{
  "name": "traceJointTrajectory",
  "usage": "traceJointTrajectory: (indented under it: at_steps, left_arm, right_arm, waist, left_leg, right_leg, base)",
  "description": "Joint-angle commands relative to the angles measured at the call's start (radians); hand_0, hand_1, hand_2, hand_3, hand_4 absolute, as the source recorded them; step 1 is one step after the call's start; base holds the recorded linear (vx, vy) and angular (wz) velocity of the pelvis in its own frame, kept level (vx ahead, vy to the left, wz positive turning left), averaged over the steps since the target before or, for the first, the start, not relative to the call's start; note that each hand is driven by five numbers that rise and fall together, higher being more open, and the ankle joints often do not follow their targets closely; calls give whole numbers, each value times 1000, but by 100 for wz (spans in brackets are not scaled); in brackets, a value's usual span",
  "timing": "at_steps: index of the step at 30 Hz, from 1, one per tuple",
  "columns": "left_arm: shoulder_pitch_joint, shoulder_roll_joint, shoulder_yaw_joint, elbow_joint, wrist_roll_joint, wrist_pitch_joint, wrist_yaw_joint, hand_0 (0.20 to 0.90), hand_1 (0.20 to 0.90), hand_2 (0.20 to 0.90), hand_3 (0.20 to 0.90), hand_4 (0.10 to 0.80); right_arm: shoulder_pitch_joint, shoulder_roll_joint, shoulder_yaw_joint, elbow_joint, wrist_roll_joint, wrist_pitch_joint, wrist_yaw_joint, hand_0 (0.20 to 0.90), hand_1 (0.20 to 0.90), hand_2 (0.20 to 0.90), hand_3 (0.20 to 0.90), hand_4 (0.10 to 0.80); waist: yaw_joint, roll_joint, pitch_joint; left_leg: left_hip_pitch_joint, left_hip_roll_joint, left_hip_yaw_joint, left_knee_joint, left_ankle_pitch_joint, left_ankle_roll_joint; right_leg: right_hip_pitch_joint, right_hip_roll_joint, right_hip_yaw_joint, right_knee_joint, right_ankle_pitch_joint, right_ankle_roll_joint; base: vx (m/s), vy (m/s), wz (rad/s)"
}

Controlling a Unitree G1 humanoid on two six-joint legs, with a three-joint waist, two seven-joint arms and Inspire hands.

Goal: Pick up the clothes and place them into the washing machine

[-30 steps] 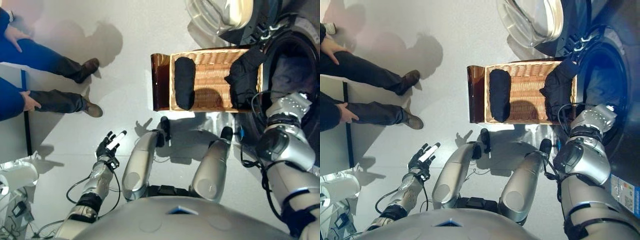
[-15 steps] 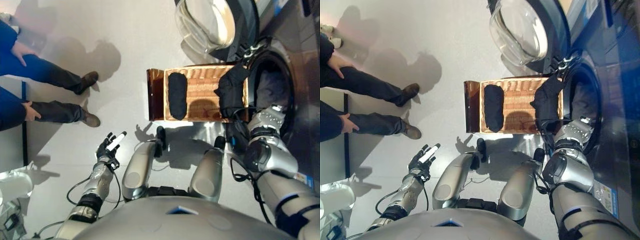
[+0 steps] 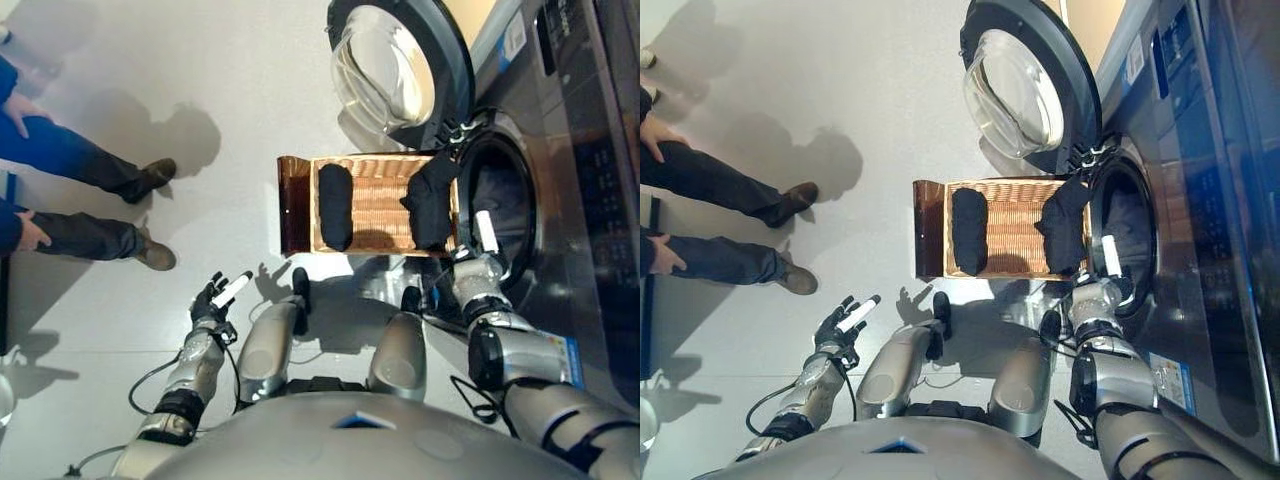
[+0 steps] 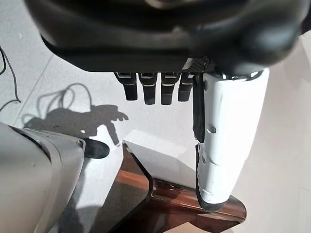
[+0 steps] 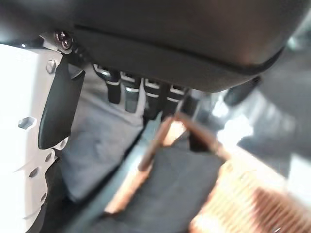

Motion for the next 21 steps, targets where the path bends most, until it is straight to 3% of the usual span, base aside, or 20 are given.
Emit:
traceJointTrajectory:
  at_steps: [1,10,21]
  left_arm:
    - [-12,39,55,14,45,-77,26,900,900,900,900,800]
    - [-38,45,58,53,91,-93,9,900,900,900,900,800]
    - [-57,59,56,44,101,-90,21,900,900,900,900,800]
  right_arm:
    - [-10,-100,74,-45,-184,-48,-4,900,900,900,900,800]
    - [-100,-100,345,-35,-687,106,-6,900,900,900,900,800]
    - [-189,-19,382,51,-755,143,-16,900,900,900,900,800]
  waist:
    - [-3,-16,-42]
    - [24,-28,-24]
    - [63,-31,6]
  left_leg:
    - [43,16,-46,-7,-78,-62]
    - [21,13,-59,0,-61,-62]
    - [-32,3,-72,33,-62,-54]
  right_leg:
    - [-19,56,-63,-50,68,-94]
    - [-20,51,-83,-63,91,-93]
    - [-51,42,-94,-51,100,-92]
  base:
    - [0,0,0]
    - [-32,-1,4]
    - [-18,13,6]
